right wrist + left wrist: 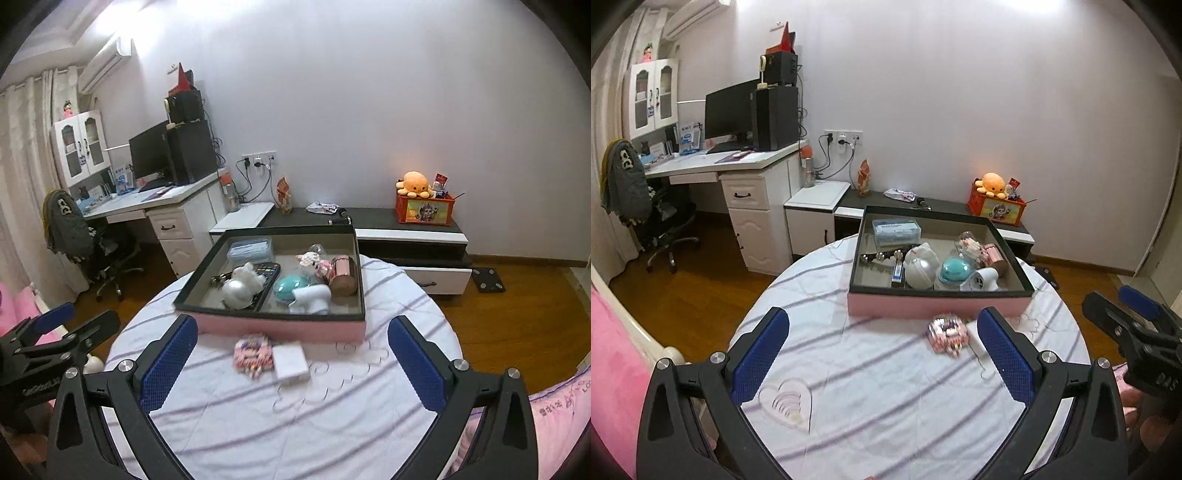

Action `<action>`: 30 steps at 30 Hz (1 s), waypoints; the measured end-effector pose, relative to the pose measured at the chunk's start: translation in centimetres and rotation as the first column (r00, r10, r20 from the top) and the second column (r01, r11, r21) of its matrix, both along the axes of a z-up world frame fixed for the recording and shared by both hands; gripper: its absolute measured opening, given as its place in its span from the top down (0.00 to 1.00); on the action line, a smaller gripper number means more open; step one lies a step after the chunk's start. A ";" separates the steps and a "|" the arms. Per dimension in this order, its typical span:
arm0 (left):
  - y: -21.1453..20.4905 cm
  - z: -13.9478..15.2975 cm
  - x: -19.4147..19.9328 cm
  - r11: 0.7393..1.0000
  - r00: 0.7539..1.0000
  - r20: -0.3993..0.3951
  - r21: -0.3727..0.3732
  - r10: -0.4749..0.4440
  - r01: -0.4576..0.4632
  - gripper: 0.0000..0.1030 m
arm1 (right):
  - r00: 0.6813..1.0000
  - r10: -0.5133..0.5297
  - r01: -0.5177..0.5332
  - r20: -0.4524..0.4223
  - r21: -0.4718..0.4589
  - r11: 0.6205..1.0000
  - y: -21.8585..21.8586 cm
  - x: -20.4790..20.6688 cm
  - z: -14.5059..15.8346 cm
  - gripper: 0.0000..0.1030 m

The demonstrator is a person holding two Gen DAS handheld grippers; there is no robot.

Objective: Organize rigid objects
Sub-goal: 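Move both tools back toward the colorful block figure and white charger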

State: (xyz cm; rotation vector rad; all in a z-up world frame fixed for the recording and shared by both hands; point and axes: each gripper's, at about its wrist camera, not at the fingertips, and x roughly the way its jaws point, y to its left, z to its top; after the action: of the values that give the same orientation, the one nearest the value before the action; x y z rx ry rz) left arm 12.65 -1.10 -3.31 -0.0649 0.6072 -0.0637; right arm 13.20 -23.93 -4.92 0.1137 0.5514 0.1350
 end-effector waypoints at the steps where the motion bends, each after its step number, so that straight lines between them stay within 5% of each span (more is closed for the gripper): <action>1: 0.0 0.0 -0.5 1.000 1.000 0.002 0.000 0.003 -0.003 0.00 | 1.000 -0.002 0.002 0.006 0.005 1.000 0.0 -0.8 0.0 0.00; 8: -0.2 -0.5 -3.6 1.000 1.000 -0.012 0.007 0.004 -0.004 0.00 | 1.000 -0.024 0.024 0.004 0.017 1.000 -0.5 -4.5 -0.8 0.00; 30: 0.4 -0.2 -5.8 1.000 1.000 -0.003 -0.004 0.008 -0.008 0.00 | 1.000 -0.007 0.007 0.010 0.013 1.000 0.4 -6.5 -0.3 0.00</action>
State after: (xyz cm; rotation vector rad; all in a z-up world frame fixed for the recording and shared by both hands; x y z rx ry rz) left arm 6.90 -0.72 -3.47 -0.0711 0.6103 -0.0568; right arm 6.67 -23.52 -5.22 0.1279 0.5400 0.1324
